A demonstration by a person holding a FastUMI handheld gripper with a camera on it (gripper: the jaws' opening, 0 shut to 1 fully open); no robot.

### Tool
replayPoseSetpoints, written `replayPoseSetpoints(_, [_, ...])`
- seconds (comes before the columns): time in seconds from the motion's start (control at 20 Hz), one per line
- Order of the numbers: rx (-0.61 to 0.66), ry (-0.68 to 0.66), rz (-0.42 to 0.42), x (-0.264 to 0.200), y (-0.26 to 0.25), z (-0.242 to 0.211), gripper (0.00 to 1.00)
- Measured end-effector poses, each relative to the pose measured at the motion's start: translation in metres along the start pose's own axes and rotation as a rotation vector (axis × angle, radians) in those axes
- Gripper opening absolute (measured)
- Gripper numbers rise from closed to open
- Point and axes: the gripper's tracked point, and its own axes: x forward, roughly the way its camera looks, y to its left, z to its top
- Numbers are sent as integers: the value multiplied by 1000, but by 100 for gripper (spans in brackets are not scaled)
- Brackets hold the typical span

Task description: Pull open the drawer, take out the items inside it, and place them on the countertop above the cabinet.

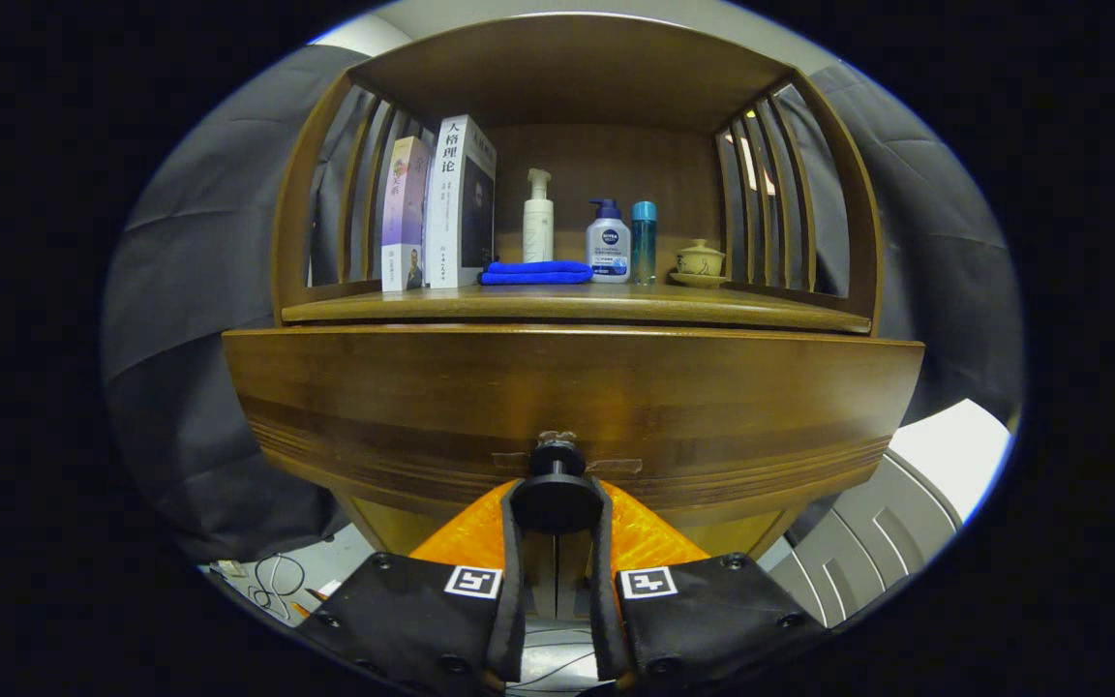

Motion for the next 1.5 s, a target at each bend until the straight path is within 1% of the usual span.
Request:
replayPoseSetpoints(0.15, [2, -18, 7, -15, 1, -4, 30])
replayPoseSetpoints(0.65, [-69, -11, 55, -58, 7, -22, 31])
replayPoseSetpoints(0.85, [-35, 10, 80, -73, 6, -27, 30])
replayPoseSetpoints(1.05, [-54, 11, 88, -89, 2, -34, 30])
replayPoseSetpoints(1.5, [-51, 27, 120, -113, 9, -44, 30])
